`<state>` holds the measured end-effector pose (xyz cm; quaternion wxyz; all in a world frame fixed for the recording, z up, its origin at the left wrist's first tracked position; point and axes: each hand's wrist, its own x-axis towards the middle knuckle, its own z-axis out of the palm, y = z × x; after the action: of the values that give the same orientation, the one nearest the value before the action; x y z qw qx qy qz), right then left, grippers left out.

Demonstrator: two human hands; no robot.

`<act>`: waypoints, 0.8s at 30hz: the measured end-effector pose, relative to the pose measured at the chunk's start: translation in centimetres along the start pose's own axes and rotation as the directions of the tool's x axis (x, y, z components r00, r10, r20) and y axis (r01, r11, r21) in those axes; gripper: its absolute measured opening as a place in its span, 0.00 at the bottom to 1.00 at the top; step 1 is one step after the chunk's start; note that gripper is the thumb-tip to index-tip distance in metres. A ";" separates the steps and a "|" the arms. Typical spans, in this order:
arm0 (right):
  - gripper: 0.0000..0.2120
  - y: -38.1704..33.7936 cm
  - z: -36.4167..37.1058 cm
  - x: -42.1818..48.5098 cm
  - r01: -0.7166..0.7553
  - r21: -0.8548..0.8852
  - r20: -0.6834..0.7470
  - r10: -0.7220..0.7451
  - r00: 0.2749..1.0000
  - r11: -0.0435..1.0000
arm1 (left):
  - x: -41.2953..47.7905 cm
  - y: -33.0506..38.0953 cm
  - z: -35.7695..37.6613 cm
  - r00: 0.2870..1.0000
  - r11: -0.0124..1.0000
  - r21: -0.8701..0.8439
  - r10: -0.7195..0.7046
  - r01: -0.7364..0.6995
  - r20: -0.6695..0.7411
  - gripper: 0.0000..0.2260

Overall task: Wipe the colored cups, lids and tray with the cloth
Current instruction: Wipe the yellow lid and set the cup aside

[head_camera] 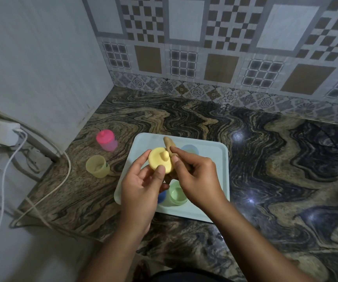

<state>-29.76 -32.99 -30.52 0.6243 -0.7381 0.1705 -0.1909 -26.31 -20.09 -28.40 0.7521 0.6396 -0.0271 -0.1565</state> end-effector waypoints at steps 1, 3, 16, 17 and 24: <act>0.16 0.0 0.0 -0.1 -0.005 0.032 0.012 0.004 1.000 0.999 | 0.1 0.0 0.0 1.000 1.000 -0.010 0.007 -0.008 -0.013 0.21; 0.16 -0.1 0.0 -0.6 0.018 0.050 0.031 -0.020 0.999 0.999 | 0.6 0.4 -0.3 0.999 0.998 -0.062 -0.008 0.004 -0.052 0.19; 0.16 -0.5 -0.1 -0.2 0.038 0.041 -0.042 -0.037 0.998 0.998 | 0.6 0.8 -0.8 0.996 0.998 0.050 -0.039 0.035 0.079 0.24; 0.16 -0.5 0.0 -0.2 0.038 0.065 -0.037 -0.035 0.999 0.997 | 0.7 0.8 -0.7 0.998 0.999 0.026 -0.044 0.043 0.047 0.23; 0.14 -1.4 -0.1 -1.4 0.200 -0.121 0.003 -0.201 0.980 0.972 | 1.0 2.0 -1.2 0.996 0.995 -0.068 -0.069 0.073 0.062 0.16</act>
<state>-31.00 -32.13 -29.26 0.5552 -0.7870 0.1095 -0.2458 -24.70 -18.98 -26.88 0.7670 0.6083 -0.0214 -0.2028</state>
